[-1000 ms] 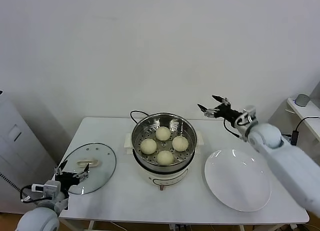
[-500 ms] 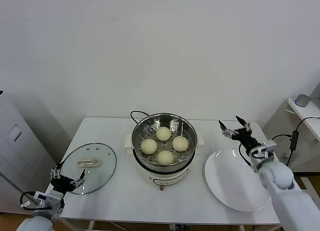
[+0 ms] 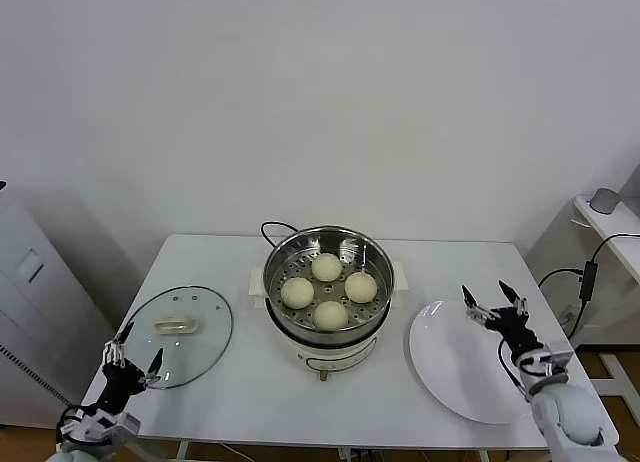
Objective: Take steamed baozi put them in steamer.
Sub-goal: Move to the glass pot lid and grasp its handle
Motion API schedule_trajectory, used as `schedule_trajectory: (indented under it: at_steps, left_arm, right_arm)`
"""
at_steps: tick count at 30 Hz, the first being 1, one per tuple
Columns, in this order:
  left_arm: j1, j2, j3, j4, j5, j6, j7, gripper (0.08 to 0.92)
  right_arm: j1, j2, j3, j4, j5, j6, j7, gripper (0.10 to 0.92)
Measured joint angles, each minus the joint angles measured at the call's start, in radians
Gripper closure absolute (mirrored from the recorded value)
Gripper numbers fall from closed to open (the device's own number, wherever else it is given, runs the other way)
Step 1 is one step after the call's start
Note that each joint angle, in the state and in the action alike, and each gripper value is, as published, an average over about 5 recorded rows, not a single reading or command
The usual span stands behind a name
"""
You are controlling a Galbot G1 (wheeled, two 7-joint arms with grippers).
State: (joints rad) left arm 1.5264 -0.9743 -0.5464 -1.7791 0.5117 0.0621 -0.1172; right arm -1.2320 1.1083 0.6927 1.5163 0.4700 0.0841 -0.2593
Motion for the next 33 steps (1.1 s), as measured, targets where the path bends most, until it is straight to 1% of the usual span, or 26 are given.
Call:
schedule_trajectory:
  at_steps: [8, 14, 22, 33]
  left_arm:
    - [-0.051, -0.04, 0.002, 0.07, 0.267, -0.08, -0.026, 0.177]
    - [-0.09, -0.068, -0.004, 0.116, 0.417, -0.106, -0.043, 0.177]
    - [-0.129, -0.104, -0.016, 0.171, 0.547, -0.117, -0.061, 0.177]
    - [-0.188, -0.141, -0.005, 0.234, 0.654, -0.124, -0.079, 0.177]
  right_arm:
    - [-0.027, 0.041, 0.039, -0.021, -0.037, 0.019, -0.014, 0.203]
    - [-0.028, 0.056, 0.042, -0.039, -0.055, 0.026, -0.018, 0.203]
    - [-0.017, 0.066, 0.031, -0.057, -0.07, 0.029, -0.018, 0.203]
    - [-0.01, 0.084, 0.023, -0.075, -0.084, 0.033, -0.02, 0.203]
